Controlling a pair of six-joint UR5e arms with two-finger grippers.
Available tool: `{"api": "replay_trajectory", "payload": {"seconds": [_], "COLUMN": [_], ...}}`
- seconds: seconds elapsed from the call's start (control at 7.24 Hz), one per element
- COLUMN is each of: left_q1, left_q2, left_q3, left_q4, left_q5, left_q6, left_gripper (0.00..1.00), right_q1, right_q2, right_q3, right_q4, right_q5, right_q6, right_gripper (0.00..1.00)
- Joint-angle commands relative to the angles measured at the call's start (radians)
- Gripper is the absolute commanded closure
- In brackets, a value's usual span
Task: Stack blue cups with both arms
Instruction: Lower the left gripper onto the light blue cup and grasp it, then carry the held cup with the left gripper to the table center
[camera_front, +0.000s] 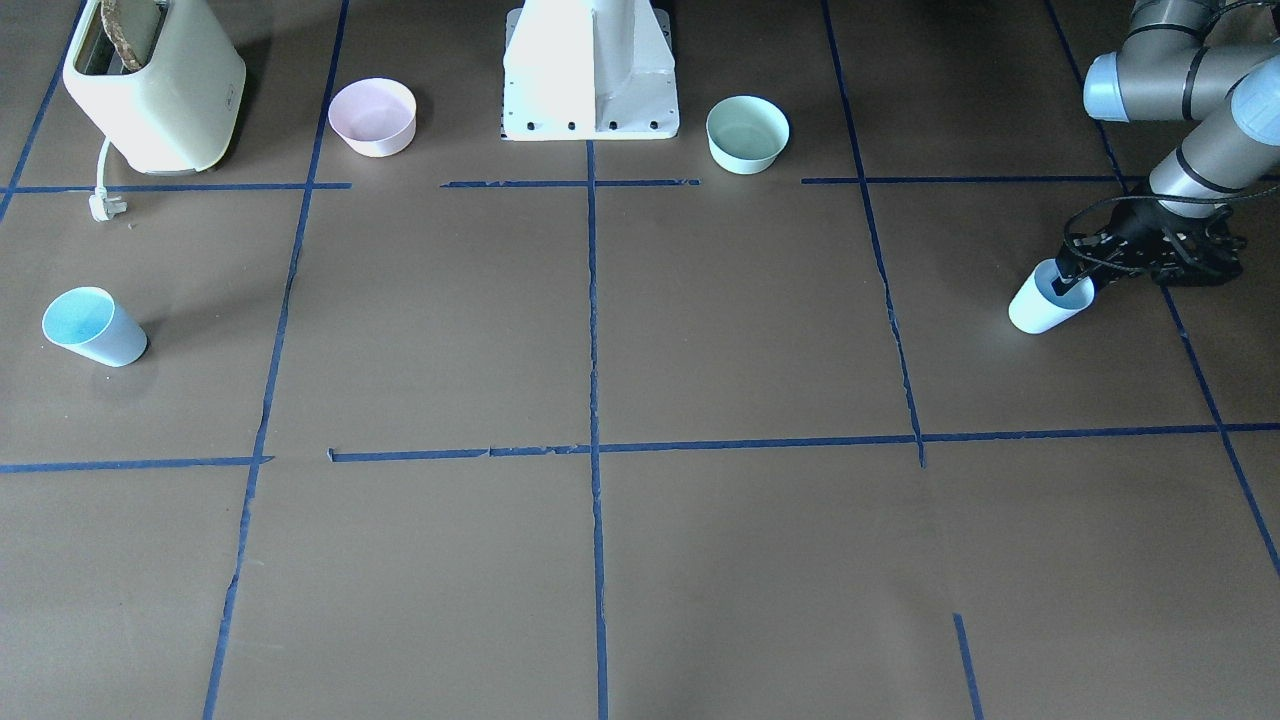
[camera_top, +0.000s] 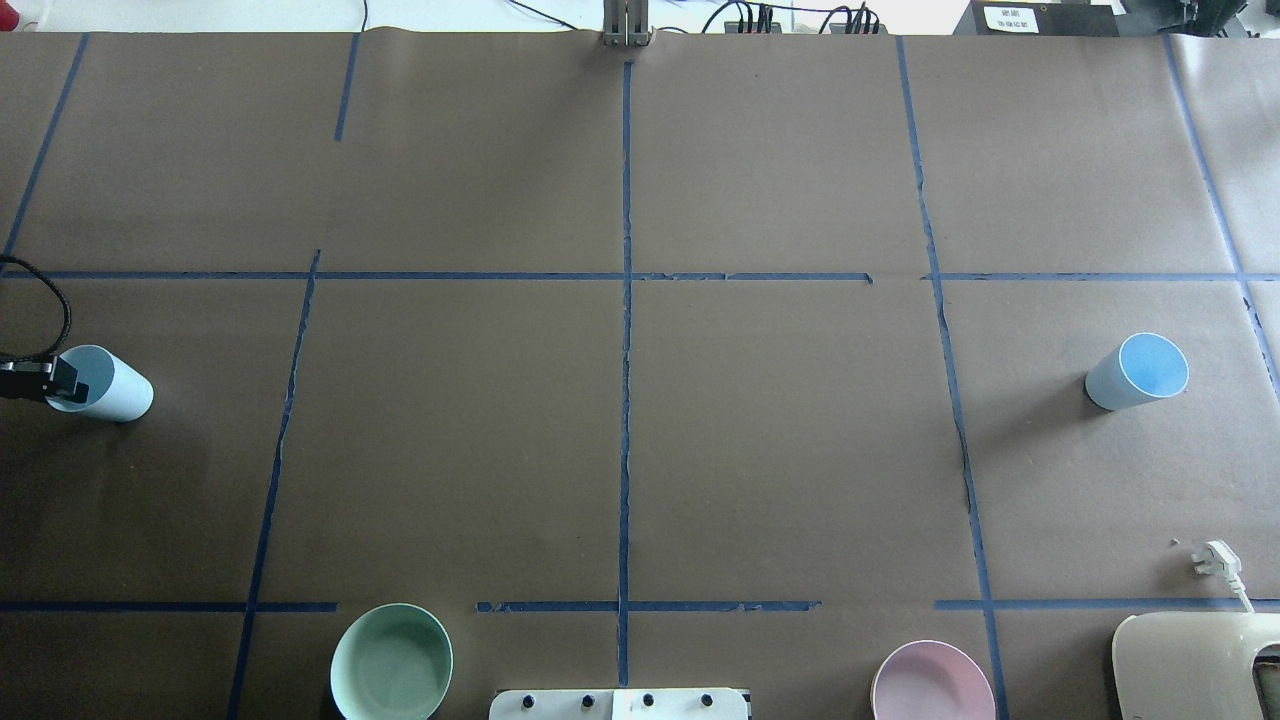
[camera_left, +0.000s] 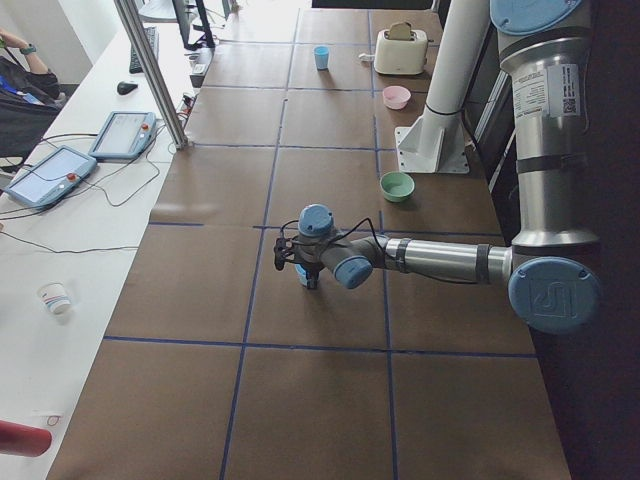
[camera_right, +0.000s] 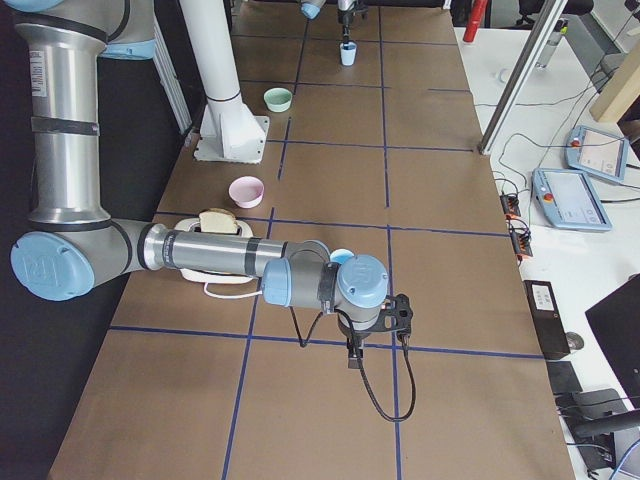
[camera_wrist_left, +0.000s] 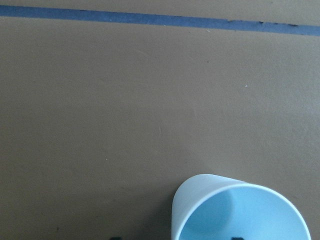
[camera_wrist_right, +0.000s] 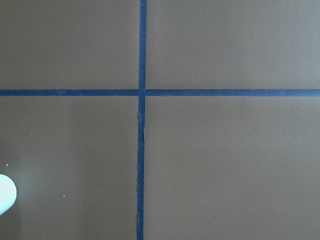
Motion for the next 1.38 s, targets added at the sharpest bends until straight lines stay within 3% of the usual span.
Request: {"api": "replay_trajectory", "payload": {"seconds": [0.0,0.14,0.41,0.69,0.83,1.11,1.24], "left_q1": [0.0,-0.003,-0.003,0.021,0.12,0.369,0.45], "left_q2": [-0.023,-0.026,-0.07,-0.268,-0.399,-0.649,-0.759], "left_q3": [-0.011,-0.045,-0.233,-0.382,-0.384,-0.345,-0.236], "left_q4": [0.01,0.036,0.307,0.653,0.722,0.816,0.805], "left_q5": [-0.013,-0.054,-0.096,-0.088,-0.061,0.112,0.189], "left_q6": [-0.041,-0.044,-0.064,-0.169,-0.317,-0.551,-0.614], "left_gripper": [0.96,1.0,1.0,1.0,1.0,1.0,1.0], "right_q1": [0.0,0.0,0.0,0.0,0.0,0.0,0.0], "right_q2": [0.0,0.0,0.0,0.0,0.0,0.0,0.0], "right_q3": [0.001,0.0,0.0,0.001,0.003,0.001,0.003], "right_q4": [0.0,0.0,0.0,0.0,0.0,0.0,0.0], "right_q5": [0.002,0.0,0.0,0.0,0.003,0.0,0.002], "right_q6": [0.0,0.0,-0.002,-0.002,-0.002,0.0,0.0], "right_gripper": [0.0,0.0,0.0,0.0,0.0,0.0,0.0]}}
